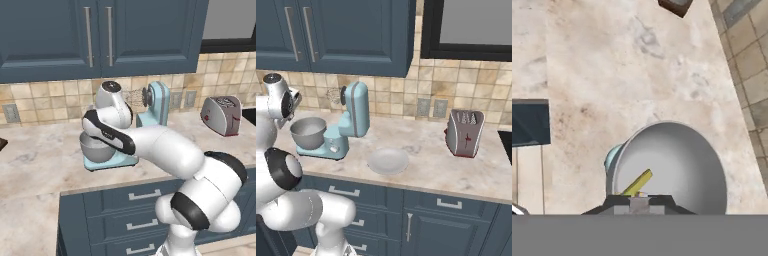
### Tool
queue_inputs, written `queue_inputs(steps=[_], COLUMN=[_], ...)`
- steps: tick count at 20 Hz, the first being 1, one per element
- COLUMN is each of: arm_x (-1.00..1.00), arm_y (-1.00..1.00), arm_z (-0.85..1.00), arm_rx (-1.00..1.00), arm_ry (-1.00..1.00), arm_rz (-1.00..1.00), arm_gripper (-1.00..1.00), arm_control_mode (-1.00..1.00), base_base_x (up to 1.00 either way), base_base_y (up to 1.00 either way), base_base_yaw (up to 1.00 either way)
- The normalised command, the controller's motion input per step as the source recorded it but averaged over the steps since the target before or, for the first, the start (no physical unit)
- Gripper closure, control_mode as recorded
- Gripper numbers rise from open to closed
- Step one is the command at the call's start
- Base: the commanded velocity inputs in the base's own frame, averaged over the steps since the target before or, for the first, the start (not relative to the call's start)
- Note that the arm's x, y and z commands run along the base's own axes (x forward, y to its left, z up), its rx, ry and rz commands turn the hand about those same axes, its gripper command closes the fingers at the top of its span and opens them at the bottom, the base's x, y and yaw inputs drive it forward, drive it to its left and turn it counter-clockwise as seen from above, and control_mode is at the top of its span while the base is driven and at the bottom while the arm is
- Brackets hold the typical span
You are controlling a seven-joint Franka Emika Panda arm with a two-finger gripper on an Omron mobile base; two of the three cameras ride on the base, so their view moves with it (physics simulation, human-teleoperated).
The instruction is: Add butter and sugar cubes to the stand mixer bowl and then turn on the stand mixer to begin making frosting.
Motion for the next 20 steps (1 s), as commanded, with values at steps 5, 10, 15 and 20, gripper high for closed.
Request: queue_inputs(steps=[5,10,15,20], arm_x=[0.26,0.22,0.25,0.24], arm_y=[0.0,-0.03,-0.16,-0.15], arm_z=[-0.35,-0.42,-0.37,-0.26], arm_rx=[-0.31,-0.24,-0.16,-0.11], arm_ry=[0.03,0.07,0.11,0.12], arm_rz=[0.0,0.0,0.0,0.0], arm_gripper=[1.0,1.0,1.0,1.0], arm_control_mode=[-1.0,-1.0,-1.0,-1.0], base_base_x=[0.0,0.0,0.0,0.0], base_base_y=[0.0,0.0,0.0,0.0], base_base_yaw=[0.0,0.0,0.0,0.0])
